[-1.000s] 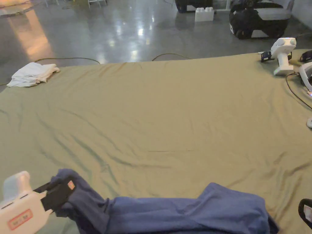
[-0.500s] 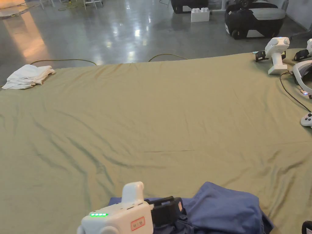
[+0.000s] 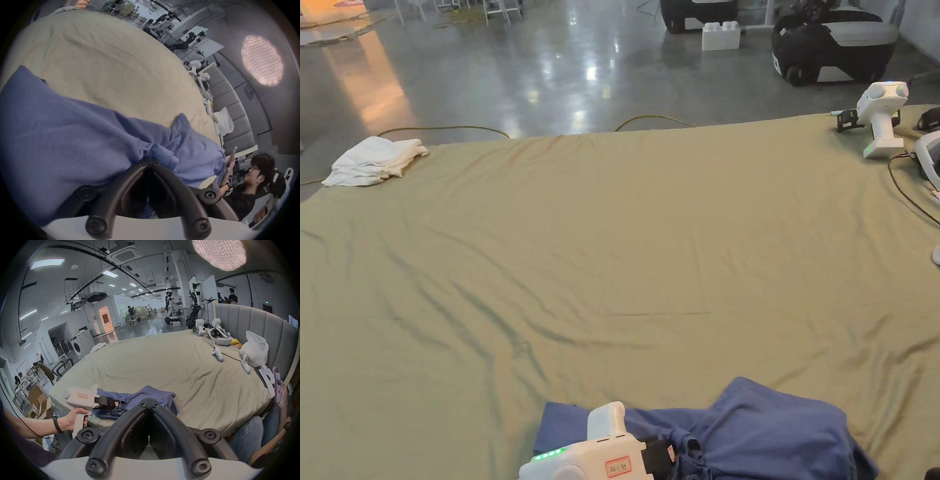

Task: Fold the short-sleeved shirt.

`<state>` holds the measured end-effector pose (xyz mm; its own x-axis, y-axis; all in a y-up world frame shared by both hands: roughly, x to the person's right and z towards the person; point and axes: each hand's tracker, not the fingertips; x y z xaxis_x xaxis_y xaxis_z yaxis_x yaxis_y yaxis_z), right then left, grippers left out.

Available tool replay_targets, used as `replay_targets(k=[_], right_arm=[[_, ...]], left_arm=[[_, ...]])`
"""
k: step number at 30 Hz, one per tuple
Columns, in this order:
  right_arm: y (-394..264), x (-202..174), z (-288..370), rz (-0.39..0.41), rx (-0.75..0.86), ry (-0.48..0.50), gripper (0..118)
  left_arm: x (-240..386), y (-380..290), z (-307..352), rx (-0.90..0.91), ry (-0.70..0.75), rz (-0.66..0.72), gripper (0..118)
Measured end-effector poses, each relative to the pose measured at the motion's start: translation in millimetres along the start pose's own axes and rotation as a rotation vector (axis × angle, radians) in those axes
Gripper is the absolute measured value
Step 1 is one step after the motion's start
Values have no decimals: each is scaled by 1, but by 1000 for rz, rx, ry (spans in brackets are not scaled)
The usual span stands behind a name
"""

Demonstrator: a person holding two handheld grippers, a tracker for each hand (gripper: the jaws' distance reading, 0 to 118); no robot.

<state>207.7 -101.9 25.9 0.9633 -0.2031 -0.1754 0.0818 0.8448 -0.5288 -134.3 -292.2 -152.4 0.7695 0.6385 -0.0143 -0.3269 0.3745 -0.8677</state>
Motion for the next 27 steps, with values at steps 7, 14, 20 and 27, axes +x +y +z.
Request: replay_targets(k=[7,14,20,27], right_arm=[[-8,0,-12,-15,-27,26,0],[-9,-4,-22,-31,-41,69,0],[-4,-10,-16,21,-46,51,0],[-3,-2,-10,8,-42,22,0]], left_arm=[[-38,16,114,198,-28,-36,102],[-141,22,136,273,-100,363,102],[-126,13,79,141,-124,348,36],[-119,21,121,249,-89,295,19]])
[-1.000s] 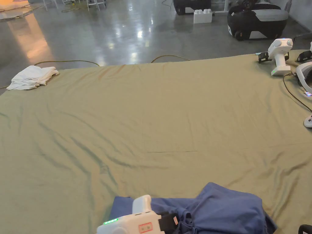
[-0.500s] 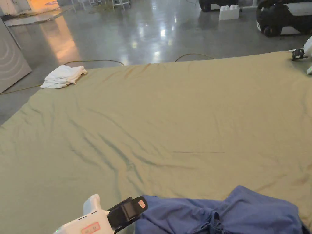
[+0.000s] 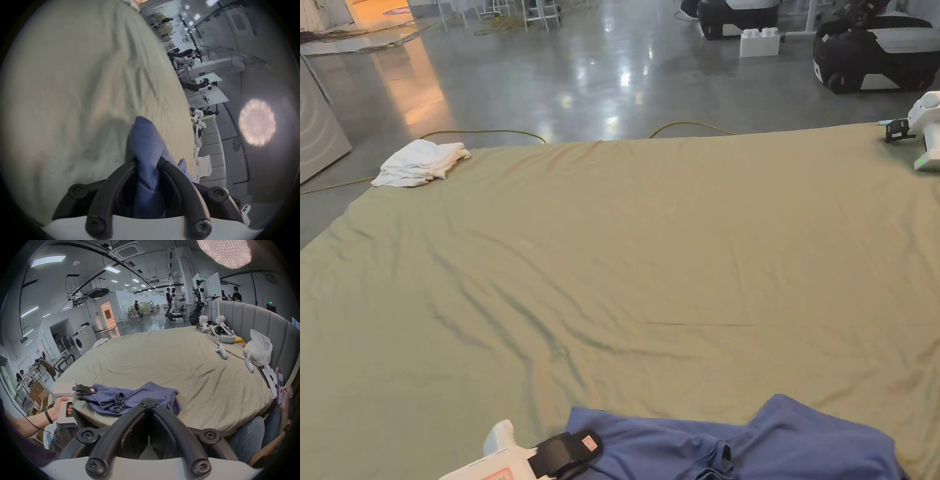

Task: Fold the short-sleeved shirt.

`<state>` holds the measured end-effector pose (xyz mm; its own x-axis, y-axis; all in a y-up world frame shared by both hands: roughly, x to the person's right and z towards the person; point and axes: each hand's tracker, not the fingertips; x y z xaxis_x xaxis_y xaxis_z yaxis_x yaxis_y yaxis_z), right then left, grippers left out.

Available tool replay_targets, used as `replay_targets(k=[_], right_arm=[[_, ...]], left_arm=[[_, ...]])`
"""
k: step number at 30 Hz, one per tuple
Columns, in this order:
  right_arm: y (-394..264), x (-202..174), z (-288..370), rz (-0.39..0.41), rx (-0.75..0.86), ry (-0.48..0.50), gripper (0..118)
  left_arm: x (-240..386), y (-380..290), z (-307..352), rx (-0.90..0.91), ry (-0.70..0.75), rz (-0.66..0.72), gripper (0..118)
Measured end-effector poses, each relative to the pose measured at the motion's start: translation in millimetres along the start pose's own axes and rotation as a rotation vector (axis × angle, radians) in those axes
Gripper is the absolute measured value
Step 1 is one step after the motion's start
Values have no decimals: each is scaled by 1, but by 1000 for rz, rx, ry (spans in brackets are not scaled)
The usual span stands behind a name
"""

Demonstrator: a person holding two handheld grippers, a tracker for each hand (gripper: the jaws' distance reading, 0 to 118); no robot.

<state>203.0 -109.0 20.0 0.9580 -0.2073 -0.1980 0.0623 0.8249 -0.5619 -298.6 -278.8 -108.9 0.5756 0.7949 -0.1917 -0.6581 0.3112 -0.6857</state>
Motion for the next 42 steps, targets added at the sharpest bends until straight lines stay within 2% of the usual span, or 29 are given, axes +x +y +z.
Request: replay_targets(k=[4,6,8,11,15,19,20,21,22,23,24,26,27,28,29,30,32,34,36,38,40,42], right_arm=[[-2,6,-5,-25,0,5,0],[-1,8,-11,-60,3,22,0],[-2,9,-17,-92,2,44,0],[-3,7,-23,-99,9,45,0],[0,-6,-14,-49,32,52,0],[-3,-6,1,-20,45,24,0],[-3,-4,5,-24,48,22,0],[-3,-2,9,-26,55,20,0],[-3,0,12,-26,70,12,0],[-3,3,15,-29,82,7,0],[-4,7,15,-36,84,6,0],[-6,13,14,-51,87,3,0],[-8,16,14,-52,93,17,0],[-9,16,16,-41,111,40,0],[-8,15,17,-36,115,55,0],[-7,13,17,-33,117,62,0],[-5,11,15,-32,114,69,0],[-6,7,12,-17,99,67,0],[-7,3,8,6,70,45,0],[-9,-1,3,21,36,29,0],[-12,-4,-4,23,-25,20,0],[-16,-11,-13,69,-82,23,0]], left_arm=[[34,35,55,91,128,-211,19],[66,44,74,112,270,-419,19],[96,43,74,100,329,-573,19],[134,17,48,68,223,-618,19],[164,-40,-33,-71,107,-559,19],[172,-91,-108,-252,198,-632,20],[172,-98,-120,-261,231,-657,26],[172,-101,-122,-239,235,-652,36],[172,-97,-117,-222,183,-619,53],[173,-92,-109,-209,80,-560,75],[174,-82,-96,-187,6,-504,82],[172,-64,-77,-219,-85,-427,80],[170,-57,-70,-201,-57,-412,76],[167,-53,-64,-160,-10,-418,63],[162,-53,-63,-129,21,-430,21],[157,-53,-66,-113,32,-423,3],[146,-62,-87,-149,35,-340,3],[136,-76,-113,-276,-86,-216,3],[138,-97,-141,-346,3,-262,2],[140,-111,-160,-385,83,-381,2],[151,-111,-156,-349,64,-384,1],[160,-99,-140,-336,55,-371,1]])
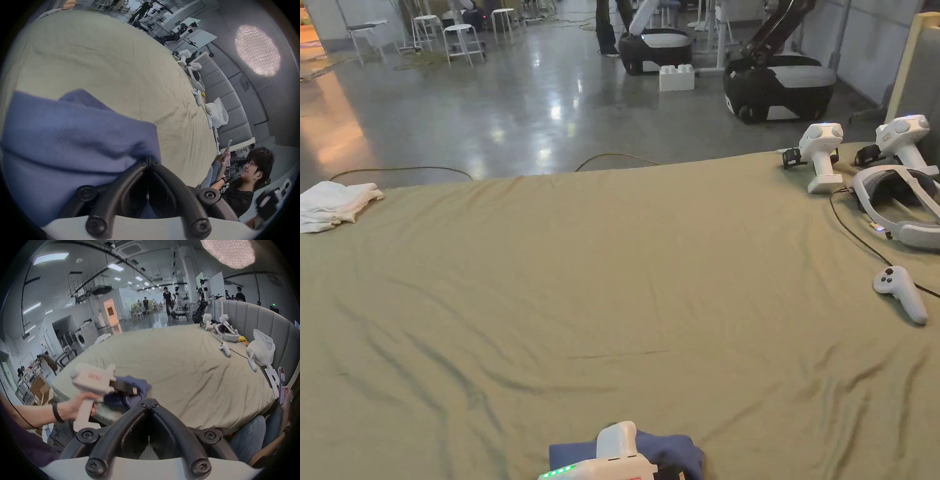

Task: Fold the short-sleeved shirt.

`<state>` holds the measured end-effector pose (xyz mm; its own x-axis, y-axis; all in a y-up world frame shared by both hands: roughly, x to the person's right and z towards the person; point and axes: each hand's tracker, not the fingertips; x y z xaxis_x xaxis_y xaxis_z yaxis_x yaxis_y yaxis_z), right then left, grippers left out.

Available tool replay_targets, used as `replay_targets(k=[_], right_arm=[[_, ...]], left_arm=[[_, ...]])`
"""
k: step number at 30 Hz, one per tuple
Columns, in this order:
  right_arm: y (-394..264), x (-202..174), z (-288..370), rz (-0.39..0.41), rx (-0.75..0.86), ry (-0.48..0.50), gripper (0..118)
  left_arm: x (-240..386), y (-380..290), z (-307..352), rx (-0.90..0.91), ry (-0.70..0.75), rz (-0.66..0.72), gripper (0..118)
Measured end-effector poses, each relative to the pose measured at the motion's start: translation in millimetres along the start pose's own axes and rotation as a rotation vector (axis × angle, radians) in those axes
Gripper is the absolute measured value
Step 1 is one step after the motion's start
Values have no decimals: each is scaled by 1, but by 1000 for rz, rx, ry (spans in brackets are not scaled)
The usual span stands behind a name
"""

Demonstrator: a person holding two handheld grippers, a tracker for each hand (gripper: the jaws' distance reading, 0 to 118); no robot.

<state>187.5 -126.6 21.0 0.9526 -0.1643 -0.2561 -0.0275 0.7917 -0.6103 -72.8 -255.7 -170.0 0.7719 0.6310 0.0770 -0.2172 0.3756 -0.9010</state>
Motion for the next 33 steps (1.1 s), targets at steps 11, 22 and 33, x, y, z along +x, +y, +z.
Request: replay_targets(k=[11,22,33], right_arm=[[33,-36,-162,94,-186,177,0],[-10,-51,-251,361,-408,-89,0],[0,-24,-254,147,-443,-18,0]], left_arm=[[-49,11,175,337,29,-59,86],[-121,-13,132,238,-61,190,86],[-101,-4,61,143,33,182,36]])
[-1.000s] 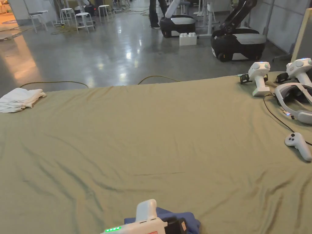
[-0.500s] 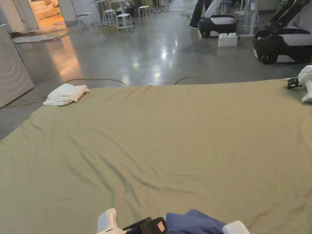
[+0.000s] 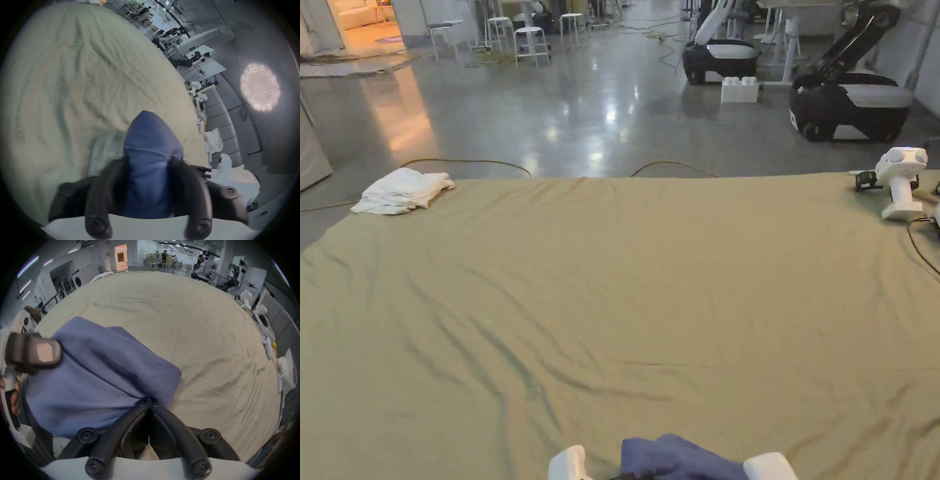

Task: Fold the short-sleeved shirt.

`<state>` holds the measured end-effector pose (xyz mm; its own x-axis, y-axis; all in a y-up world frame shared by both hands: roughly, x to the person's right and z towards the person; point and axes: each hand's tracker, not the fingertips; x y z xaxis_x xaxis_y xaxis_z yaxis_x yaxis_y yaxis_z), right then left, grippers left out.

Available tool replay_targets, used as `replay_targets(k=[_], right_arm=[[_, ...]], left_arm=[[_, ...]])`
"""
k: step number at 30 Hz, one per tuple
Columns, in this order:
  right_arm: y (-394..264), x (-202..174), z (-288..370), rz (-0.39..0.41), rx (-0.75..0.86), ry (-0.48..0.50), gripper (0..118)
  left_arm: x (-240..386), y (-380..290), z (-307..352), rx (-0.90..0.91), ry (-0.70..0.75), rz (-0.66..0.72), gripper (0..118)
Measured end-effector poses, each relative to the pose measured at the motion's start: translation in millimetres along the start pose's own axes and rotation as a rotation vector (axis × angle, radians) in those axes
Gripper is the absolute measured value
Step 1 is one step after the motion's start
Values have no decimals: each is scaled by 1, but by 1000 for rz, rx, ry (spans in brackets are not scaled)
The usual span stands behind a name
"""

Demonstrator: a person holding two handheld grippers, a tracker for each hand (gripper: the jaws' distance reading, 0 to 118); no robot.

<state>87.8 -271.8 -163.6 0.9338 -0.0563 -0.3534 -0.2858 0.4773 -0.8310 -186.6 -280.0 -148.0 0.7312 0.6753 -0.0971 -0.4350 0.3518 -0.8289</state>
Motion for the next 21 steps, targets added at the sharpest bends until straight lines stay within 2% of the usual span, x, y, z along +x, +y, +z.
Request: replay_targets(k=[4,7,8,10,14,16,18,19,21], right_arm=[[-8,18,8,-110,50,100,0],[-18,36,42,-293,200,239,0],[-21,37,56,-307,246,234,0],[-29,36,77,-254,276,164,0],[-49,36,90,-262,242,192,0],[-56,31,91,-249,227,180,0],[-56,7,97,-207,220,137,0],[-56,3,96,-198,209,144,0],[-57,1,96,-184,195,161,0]], left_arm=[[-9,8,11,10,-79,80,34],[-15,24,48,49,-128,71,33],[-20,34,70,84,-124,42,33],[-39,58,116,137,-56,4,33],[-109,119,212,273,266,-26,33],[-145,144,238,282,400,-38,33],[-177,160,249,312,535,46,33],[-190,165,252,307,529,104,37],[-209,172,249,273,527,195,61]])
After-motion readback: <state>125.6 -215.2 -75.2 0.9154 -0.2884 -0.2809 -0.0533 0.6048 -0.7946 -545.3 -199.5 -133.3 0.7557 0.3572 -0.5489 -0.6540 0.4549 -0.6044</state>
